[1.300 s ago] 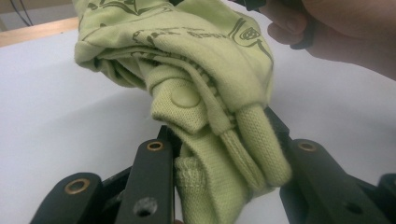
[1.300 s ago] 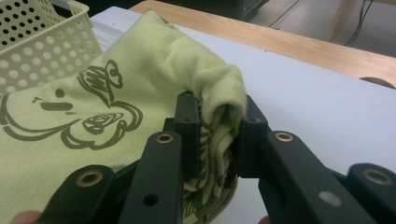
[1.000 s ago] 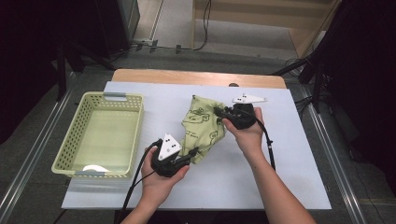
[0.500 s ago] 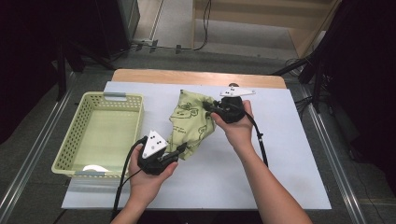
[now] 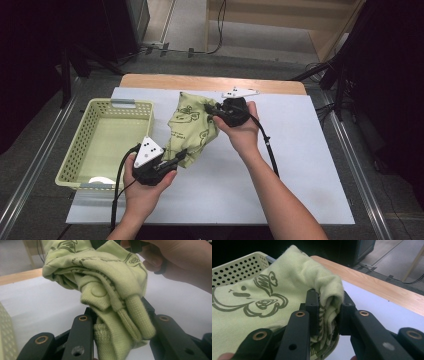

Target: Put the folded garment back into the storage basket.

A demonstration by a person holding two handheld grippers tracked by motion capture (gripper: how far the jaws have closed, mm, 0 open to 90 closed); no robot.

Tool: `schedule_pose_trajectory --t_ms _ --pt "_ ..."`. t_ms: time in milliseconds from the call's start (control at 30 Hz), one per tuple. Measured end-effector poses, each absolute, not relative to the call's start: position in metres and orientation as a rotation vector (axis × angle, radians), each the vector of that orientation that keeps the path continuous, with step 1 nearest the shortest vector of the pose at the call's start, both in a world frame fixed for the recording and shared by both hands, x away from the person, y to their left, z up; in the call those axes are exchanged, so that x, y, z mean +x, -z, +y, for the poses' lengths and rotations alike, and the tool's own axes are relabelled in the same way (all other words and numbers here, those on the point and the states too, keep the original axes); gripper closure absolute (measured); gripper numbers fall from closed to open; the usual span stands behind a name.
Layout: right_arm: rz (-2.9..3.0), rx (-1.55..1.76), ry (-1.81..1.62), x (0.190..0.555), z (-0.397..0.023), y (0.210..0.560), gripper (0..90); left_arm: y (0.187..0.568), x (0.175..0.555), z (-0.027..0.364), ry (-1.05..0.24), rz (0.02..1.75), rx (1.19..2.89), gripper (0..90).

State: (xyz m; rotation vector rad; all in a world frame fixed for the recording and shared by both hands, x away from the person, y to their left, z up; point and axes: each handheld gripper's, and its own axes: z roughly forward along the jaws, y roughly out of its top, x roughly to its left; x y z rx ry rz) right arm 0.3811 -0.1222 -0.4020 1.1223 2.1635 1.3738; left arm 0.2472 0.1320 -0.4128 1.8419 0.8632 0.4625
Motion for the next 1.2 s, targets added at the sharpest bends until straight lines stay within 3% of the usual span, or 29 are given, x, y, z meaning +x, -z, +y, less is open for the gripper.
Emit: schedule_pose_trajectory --t_ms 1200 --pt "2.235 1.023 -1.404 0.400 -0.040 0.383 73.0 0.398 0.243 0.203 -0.525 0.956 1.768 65.1"
